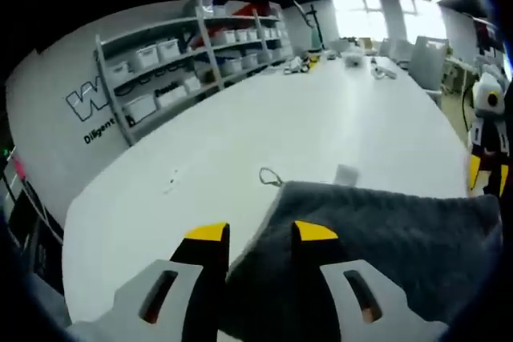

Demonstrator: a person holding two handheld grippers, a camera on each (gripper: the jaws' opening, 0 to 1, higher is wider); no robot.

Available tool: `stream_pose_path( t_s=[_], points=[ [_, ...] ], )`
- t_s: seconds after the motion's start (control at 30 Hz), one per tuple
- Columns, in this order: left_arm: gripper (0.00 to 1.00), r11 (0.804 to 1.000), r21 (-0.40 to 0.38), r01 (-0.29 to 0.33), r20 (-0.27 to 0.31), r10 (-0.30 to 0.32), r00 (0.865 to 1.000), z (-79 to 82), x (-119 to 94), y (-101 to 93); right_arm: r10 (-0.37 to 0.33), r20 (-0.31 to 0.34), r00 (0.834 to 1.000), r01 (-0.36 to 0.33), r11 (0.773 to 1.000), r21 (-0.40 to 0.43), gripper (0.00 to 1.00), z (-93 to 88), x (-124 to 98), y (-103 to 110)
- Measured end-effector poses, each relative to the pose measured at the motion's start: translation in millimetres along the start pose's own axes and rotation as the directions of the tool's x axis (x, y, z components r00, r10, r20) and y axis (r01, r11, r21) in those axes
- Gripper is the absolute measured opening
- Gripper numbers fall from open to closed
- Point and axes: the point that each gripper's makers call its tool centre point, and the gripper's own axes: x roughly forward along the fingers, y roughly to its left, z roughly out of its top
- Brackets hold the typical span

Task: Open the folded towel by lifting each exposed corner and separating the folded layers until the towel lies flat within the target outline without major curled edges

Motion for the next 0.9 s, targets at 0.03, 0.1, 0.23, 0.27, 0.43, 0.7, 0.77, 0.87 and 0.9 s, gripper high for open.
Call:
stream_pose_path(
  t_s=[0.03,0.1,0.23,0.27,0.43,0.7,0.77,0.87,0.9],
  points=[
    [0.31,1.0,0.007,0.007,-0.01,-0.007,1.0,0.1,1.8,-1.2,0.004,0.01,1.0,-0.004,1.0,0.017,0.4,0.9,0.1,0.1],
    [0.32,0.999,0.031,0.041,-0.018,-0.04,0.999,1.1,5.3,-6.8,0.002,0.019,1.0,-0.003,0.999,0.048,0.46,2.4,1.2,-0.7],
    [0.34,0.989,0.045,0.139,-0.013,-0.138,0.99,4.7,10.1,-19.5,-0.023,0.039,0.999,0.019,0.996,0.09,0.51,4.6,5.9,-4.3],
    [0.34,0.986,0.05,0.16,-0.015,-0.159,0.987,5.4,11.0,-21.5,-0.028,0.026,0.999,0.026,0.996,0.086,0.51,2.8,7.6,-4.4],
    [0.4,0.968,0.06,0.242,-0.035,-0.24,0.97,6.6,17.6,-27.0,-0.078,-0.019,0.997,0.078,0.997,0.029,0.5,-1.3,11.1,-8.7],
    [0.42,0.94,0.032,0.341,-0.105,-0.336,0.936,2.4,35.3,-30.2,-0.092,-0.042,0.995,0.092,0.996,-0.005,0.39,-3.1,16.2,-10.7],
    [0.42,0.935,0.039,0.353,-0.125,-0.346,0.93,0.7,40.3,-31.4,-0.097,-0.051,0.994,0.097,0.995,0.002,0.39,-4.0,15.6,-12.0],
    [0.42,0.929,0.066,0.364,-0.153,-0.351,0.924,-1.7,47.6,-29.2,-0.101,-0.077,0.992,0.102,0.995,0.011,0.38,-7.0,16.7,-13.1],
    [0.42,0.92,0.123,0.372,-0.141,-0.355,0.924,1.2,50.2,-28.3,-0.112,-0.095,0.989,0.112,0.994,0.002,0.39,-8.2,16.4,-14.1]
  ],
)
